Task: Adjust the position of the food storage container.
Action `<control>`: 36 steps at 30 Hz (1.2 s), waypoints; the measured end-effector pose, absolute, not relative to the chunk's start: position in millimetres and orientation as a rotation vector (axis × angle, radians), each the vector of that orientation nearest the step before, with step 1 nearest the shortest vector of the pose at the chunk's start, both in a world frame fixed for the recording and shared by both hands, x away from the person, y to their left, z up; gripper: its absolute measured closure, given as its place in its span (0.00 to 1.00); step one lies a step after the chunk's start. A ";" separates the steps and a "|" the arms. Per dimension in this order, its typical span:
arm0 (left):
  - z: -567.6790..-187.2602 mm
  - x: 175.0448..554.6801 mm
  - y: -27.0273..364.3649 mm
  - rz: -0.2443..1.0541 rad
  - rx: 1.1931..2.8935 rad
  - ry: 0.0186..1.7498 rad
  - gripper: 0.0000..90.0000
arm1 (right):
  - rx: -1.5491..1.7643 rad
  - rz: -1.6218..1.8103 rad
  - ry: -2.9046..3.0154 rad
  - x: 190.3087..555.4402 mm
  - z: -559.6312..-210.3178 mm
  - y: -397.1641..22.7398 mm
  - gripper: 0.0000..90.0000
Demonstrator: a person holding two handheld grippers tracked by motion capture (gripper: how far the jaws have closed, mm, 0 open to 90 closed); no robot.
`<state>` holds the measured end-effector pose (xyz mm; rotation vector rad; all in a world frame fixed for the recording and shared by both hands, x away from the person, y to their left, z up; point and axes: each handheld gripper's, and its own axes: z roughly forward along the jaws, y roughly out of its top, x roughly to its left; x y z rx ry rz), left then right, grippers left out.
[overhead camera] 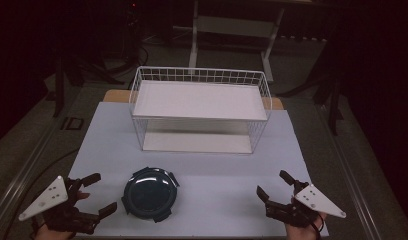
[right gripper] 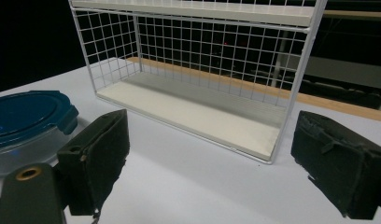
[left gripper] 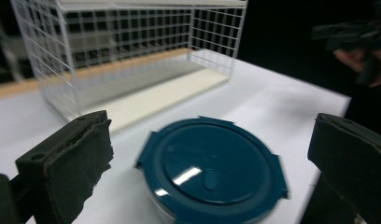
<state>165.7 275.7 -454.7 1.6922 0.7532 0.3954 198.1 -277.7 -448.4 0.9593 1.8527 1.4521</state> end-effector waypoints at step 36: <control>-502.5 182.6 258.5 0.262 2.222 0.846 0.99 | 1.000 1.462 1.904 202.2 -453.5 -278.3 0.14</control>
